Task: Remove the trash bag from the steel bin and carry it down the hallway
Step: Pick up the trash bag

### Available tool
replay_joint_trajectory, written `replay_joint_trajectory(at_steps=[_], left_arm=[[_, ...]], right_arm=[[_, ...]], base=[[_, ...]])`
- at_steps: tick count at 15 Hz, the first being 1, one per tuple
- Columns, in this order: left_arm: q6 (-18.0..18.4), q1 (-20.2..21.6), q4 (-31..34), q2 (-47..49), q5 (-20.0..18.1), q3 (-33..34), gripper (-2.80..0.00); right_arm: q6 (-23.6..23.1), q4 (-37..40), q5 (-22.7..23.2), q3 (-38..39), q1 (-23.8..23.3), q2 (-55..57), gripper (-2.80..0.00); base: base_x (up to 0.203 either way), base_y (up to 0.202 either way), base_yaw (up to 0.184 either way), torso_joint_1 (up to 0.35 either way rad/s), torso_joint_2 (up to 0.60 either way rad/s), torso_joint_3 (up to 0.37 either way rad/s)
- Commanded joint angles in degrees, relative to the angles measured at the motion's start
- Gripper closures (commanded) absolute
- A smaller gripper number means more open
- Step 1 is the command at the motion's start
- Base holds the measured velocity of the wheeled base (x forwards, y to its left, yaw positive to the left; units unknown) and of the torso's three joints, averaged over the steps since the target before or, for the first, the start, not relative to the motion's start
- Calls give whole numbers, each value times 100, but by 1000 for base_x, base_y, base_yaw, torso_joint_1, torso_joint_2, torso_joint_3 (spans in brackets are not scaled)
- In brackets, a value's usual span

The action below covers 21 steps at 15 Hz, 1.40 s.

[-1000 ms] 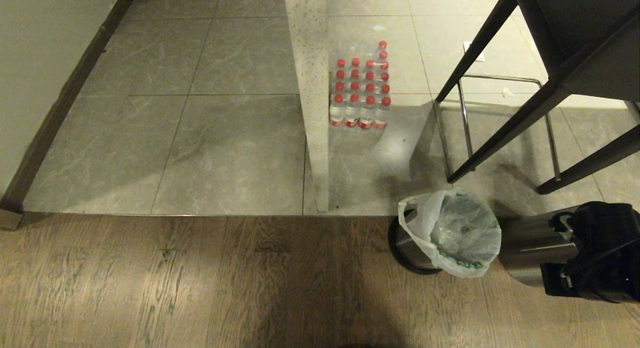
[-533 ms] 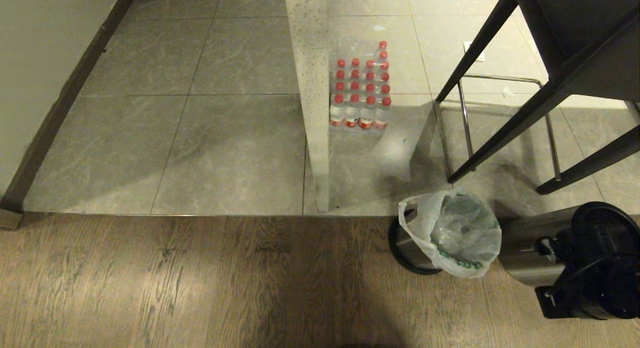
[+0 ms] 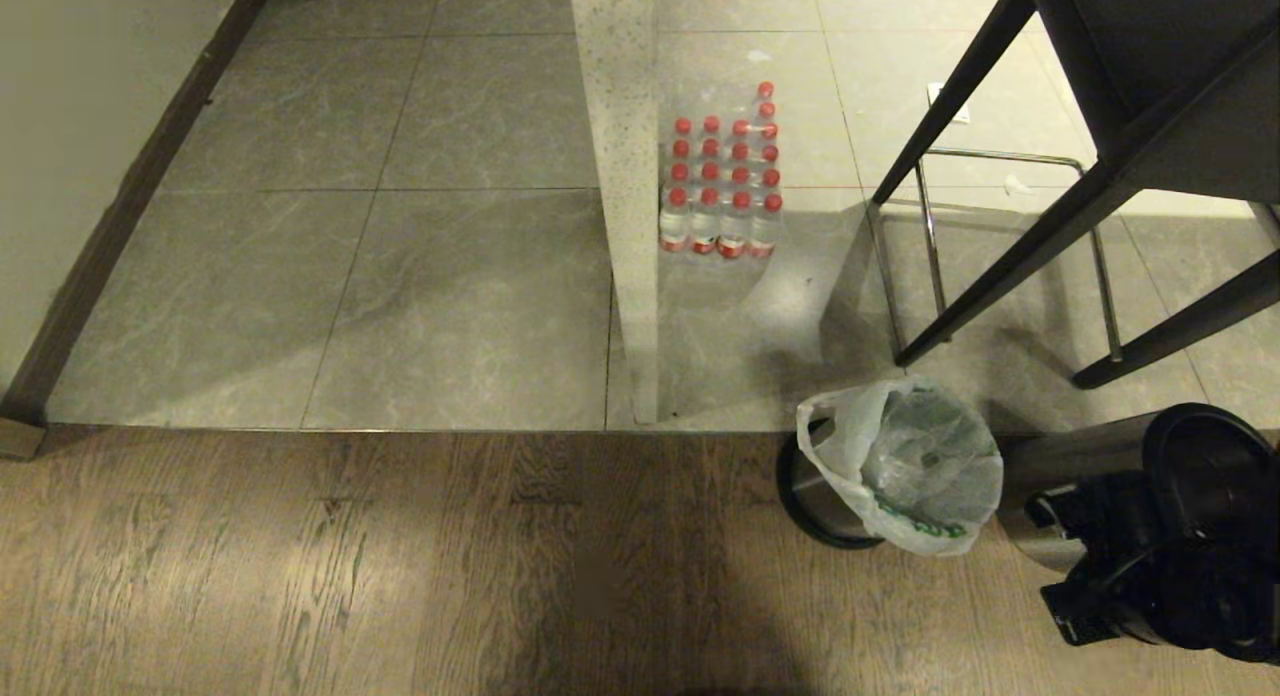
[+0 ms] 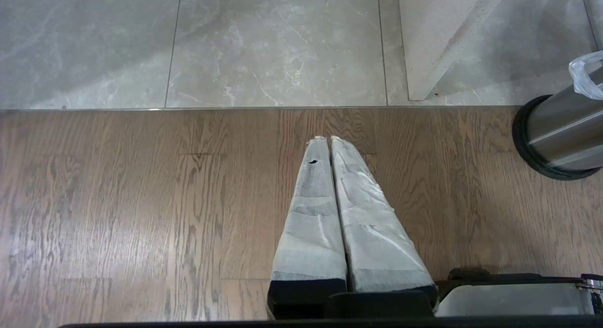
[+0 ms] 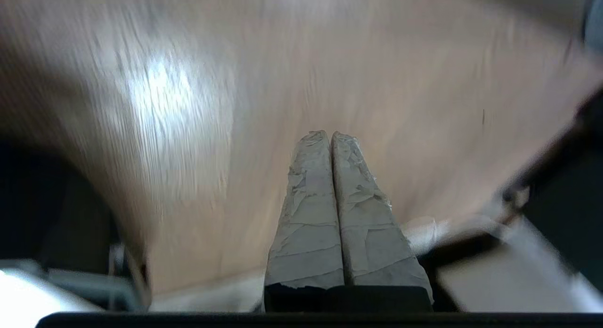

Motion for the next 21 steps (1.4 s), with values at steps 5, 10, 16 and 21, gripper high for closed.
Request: replay_joint_trajectory(at_steps=[5, 10, 16, 21], left_arm=[[-6, 0, -3, 2, 1, 9, 0], [-2, 0, -3, 0, 1, 6, 0], [-6, 0, -8, 9, 1, 0, 0], [-4, 0, -2, 3, 1, 6, 0]], right_arm=[[-684, -1851, 31, -70, 709, 1040, 0], [-1077, -2240, 20, 176, 735, 985, 0], [-1042, -1848, 43, 160, 705, 1184, -280], [-1031, -2392, 61, -106, 869, 1725, -280]], base=[[0, 0, 0, 0, 0, 0], [0, 0, 0, 0, 0, 0], [0, 0, 0, 0, 0, 0], [0, 0, 0, 0, 0, 0]])
